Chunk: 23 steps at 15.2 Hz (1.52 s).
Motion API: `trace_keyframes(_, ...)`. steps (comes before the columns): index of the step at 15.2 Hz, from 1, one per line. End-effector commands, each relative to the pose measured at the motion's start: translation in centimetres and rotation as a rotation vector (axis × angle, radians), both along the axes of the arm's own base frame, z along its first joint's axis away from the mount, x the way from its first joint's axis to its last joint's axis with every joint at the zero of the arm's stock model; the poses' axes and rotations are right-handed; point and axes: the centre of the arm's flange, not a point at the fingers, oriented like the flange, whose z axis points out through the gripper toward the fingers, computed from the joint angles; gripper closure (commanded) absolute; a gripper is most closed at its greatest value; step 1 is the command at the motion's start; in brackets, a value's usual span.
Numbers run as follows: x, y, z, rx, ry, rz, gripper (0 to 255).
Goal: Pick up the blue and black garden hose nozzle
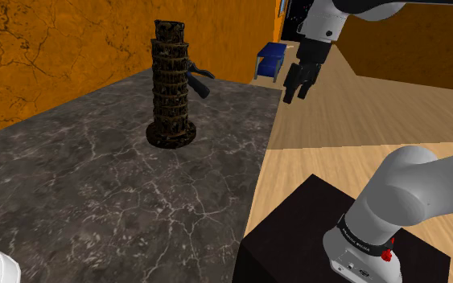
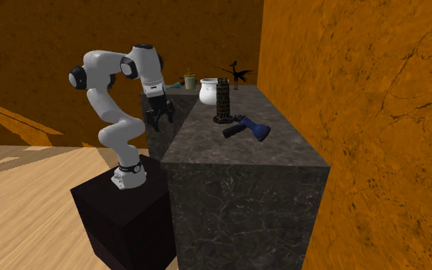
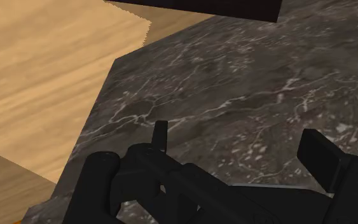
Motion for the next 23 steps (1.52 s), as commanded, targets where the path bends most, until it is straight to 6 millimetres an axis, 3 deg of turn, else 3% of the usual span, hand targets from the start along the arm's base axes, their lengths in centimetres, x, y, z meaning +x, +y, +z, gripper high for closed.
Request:
trace_keyframes(1,0.0,0.0,0.0,0.000,0.000,0.000,0)
trace_keyframes(23,24.3,13.9,6.2,-0.081,-0.082,0.148,0)
